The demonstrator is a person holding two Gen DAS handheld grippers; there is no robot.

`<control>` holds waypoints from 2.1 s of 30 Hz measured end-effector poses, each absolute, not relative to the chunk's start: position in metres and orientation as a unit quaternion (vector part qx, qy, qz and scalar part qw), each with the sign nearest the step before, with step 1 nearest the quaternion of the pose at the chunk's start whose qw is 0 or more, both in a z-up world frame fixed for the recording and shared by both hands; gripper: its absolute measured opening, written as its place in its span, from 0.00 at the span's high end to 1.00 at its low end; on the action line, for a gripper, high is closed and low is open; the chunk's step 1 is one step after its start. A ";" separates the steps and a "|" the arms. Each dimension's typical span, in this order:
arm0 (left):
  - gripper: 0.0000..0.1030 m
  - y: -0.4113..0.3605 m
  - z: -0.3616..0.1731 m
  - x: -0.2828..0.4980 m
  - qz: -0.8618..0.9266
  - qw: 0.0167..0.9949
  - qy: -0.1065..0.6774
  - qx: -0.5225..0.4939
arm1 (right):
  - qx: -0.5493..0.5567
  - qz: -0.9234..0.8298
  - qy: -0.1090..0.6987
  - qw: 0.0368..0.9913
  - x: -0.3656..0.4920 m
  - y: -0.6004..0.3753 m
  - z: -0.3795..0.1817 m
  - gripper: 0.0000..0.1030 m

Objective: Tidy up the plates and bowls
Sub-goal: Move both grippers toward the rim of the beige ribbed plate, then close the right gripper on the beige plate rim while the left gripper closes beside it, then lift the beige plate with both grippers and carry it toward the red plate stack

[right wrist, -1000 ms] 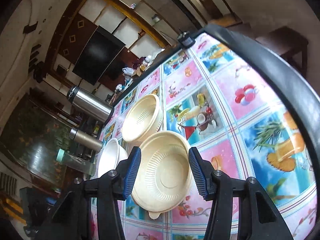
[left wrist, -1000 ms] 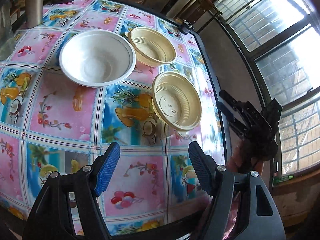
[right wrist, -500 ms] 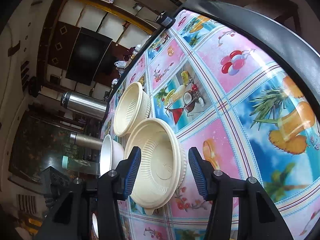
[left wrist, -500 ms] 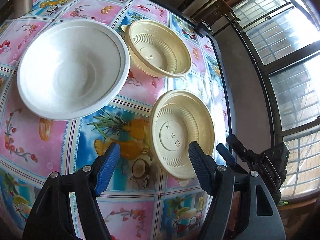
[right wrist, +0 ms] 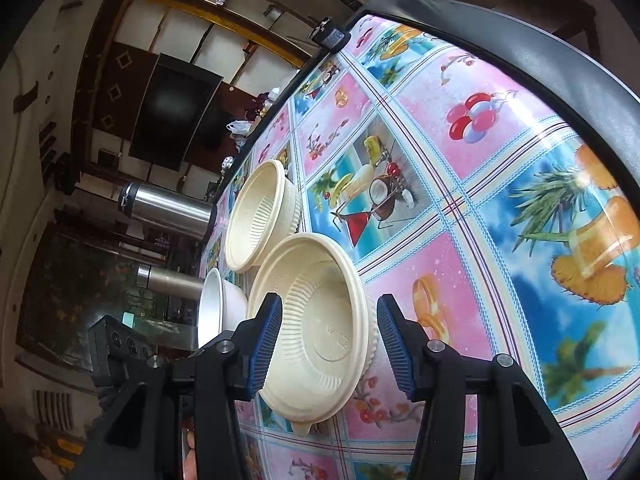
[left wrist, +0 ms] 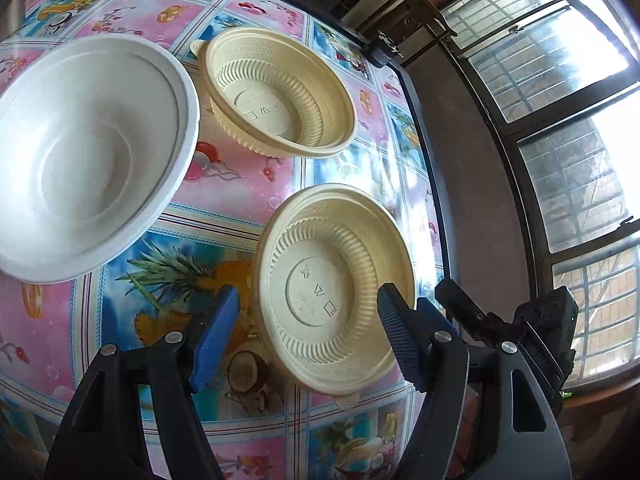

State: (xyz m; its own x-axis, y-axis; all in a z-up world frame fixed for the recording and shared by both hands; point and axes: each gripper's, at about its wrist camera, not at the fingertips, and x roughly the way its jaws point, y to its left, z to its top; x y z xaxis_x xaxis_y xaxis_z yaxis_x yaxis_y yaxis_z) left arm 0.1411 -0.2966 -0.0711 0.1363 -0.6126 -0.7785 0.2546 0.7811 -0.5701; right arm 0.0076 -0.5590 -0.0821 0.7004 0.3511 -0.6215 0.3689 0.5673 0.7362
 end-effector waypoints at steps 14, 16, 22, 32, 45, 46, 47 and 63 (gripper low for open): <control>0.32 -0.290 -0.074 0.144 -0.320 0.740 0.571 -0.153 | 0.457 -0.021 0.397 0.796 0.014 -0.552 -0.091 0.54; 0.32 -0.287 -0.078 0.146 -0.319 0.737 0.574 -0.159 | 0.458 -0.023 0.395 0.796 0.013 -0.552 -0.090 0.56; 0.32 -0.284 -0.080 0.146 -0.324 0.734 0.574 -0.165 | 0.456 -0.029 0.394 0.798 0.013 -0.552 -0.090 0.58; 0.42 -0.285 -0.077 0.143 -0.332 0.739 0.564 -0.160 | 0.451 -0.032 0.399 0.798 0.015 -0.549 -0.092 0.62; 0.71 -0.281 -0.085 0.144 -0.325 0.740 0.568 -0.153 | 0.453 -0.036 0.403 0.794 0.015 -0.550 -0.095 0.69; 0.75 -0.281 -0.086 0.144 -0.325 0.741 0.569 -0.151 | 0.452 -0.037 0.405 0.794 0.015 -0.550 -0.095 0.72; 0.77 -0.281 -0.087 0.144 -0.325 0.740 0.569 -0.150 | 0.452 -0.038 0.407 0.793 0.015 -0.550 -0.096 0.73; 0.92 -0.278 -0.089 0.143 -0.316 0.749 0.565 -0.141 | 0.438 -0.065 0.411 0.797 0.012 -0.550 -0.096 0.90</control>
State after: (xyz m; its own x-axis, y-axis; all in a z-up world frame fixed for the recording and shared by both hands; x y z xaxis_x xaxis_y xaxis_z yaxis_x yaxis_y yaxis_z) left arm 0.1435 -0.2785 -0.0890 0.1612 -0.6328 -0.7573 0.3142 0.7603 -0.5685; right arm 0.0122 -0.5498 -0.0960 0.6532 0.2567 -0.7123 0.4633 0.6086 0.6442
